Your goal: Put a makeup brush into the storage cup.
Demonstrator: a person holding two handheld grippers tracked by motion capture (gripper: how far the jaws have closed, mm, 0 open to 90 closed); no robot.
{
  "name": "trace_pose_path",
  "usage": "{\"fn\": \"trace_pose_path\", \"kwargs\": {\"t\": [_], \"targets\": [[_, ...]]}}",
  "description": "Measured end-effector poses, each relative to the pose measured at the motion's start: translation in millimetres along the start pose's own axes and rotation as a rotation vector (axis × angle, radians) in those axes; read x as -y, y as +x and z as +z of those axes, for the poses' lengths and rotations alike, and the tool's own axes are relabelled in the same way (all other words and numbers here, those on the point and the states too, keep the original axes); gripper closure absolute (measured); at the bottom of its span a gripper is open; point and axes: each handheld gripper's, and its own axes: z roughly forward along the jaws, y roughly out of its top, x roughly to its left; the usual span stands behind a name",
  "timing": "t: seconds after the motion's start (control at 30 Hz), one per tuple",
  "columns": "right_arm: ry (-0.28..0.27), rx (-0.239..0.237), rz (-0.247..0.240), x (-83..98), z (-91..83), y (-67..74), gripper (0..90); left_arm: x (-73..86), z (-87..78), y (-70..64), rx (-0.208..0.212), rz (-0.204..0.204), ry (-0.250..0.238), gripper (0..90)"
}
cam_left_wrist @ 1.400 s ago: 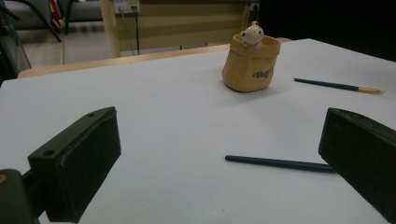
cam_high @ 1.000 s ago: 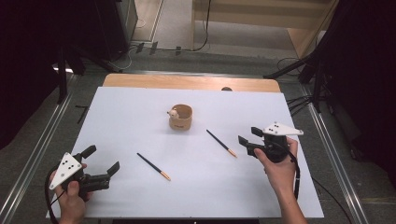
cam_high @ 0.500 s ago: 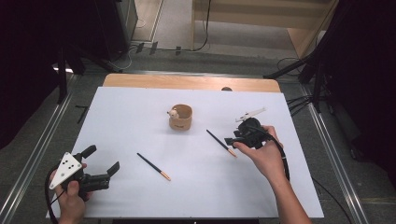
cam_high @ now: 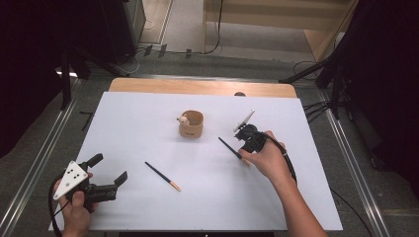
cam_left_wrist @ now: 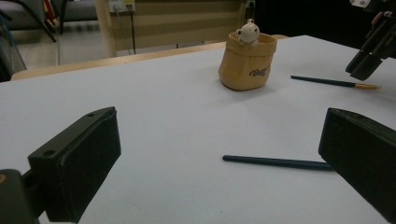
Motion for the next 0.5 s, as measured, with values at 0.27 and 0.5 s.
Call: {"fn": "trace_pose_path", "kwargs": {"t": [0.27, 0.5], "targets": [[0.098, 0.037, -0.008, -11.5, 12.9, 2.0, 77.9, 0.1, 0.2, -0.6, 0.001, 0.005, 0.004, 0.0], [0.105, 0.034, -0.024, -11.8, 17.0, 2.1, 84.8, 0.6, 2.2, -0.9, 0.009, 0.001, 0.011, 0.0]]}}
